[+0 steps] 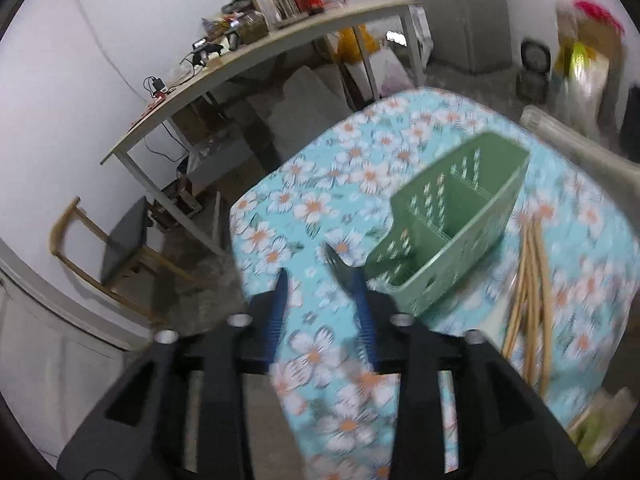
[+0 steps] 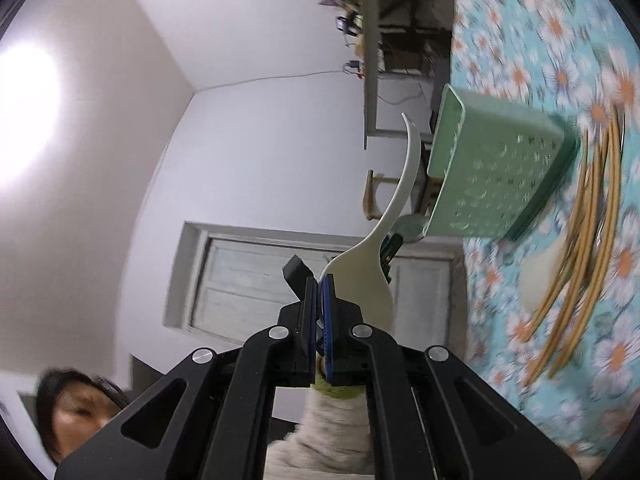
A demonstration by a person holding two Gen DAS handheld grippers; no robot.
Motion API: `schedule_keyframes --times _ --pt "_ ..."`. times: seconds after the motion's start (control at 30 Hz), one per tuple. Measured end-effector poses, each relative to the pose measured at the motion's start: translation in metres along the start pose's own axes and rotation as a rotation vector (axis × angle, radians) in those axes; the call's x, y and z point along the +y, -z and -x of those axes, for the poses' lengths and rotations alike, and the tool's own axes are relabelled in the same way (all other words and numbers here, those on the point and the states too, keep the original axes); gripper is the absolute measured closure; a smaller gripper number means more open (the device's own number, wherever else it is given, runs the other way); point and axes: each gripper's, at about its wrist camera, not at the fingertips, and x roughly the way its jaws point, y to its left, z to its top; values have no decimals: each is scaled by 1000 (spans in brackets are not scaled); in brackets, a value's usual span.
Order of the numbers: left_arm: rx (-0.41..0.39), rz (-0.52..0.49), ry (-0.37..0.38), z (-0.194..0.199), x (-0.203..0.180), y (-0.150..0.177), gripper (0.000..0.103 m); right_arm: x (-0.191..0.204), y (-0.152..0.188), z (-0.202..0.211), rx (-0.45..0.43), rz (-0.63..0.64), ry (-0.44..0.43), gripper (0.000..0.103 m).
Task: Organize utensils
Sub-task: 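Lower the fork into the green caddy with the left tool while the right tool drops the white spoon in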
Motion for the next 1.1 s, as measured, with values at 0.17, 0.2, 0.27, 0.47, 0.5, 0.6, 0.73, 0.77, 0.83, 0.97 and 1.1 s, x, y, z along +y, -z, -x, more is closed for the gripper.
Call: schedule_keyframes --times 0.17,0.2,0.27,0.47,0.5,0.6,0.73,0.77,0.83,0.97,1.1 --pt "-111 95 12 17 1 3 47 -16 -11 -12 -19 -144 -39 100" --pt "-127 118 15 20 2 5 46 -18 -13 -16 -20 -171 -48 100" --pt "-142 146 18 22 2 8 46 -24 -18 -24 -19 -230 -63 100" --pt "-172 219 27 28 8 26 42 -37 -34 -37 -66 -364 -70 99" --pt "-175 226 24 28 9 30 41 -39 -36 -37 -78 -380 -70 99" --pt "-178 248 19 29 8 42 41 -43 -39 -37 -120 -425 -67 99" --pt "-180 289 34 27 7 56 40 -47 -44 -40 -166 -475 -74 98" --pt "-179 299 40 26 7 59 40 -47 -46 -43 -169 -481 -79 97" --pt "-179 318 56 25 7 63 40 -46 -51 -48 -183 -495 -76 96" --pt "-191 336 78 25 3 74 40 -42 -61 -59 -212 -508 -68 92" --pt "-191 340 88 23 -3 84 40 -40 -70 -66 -251 -523 -48 87"
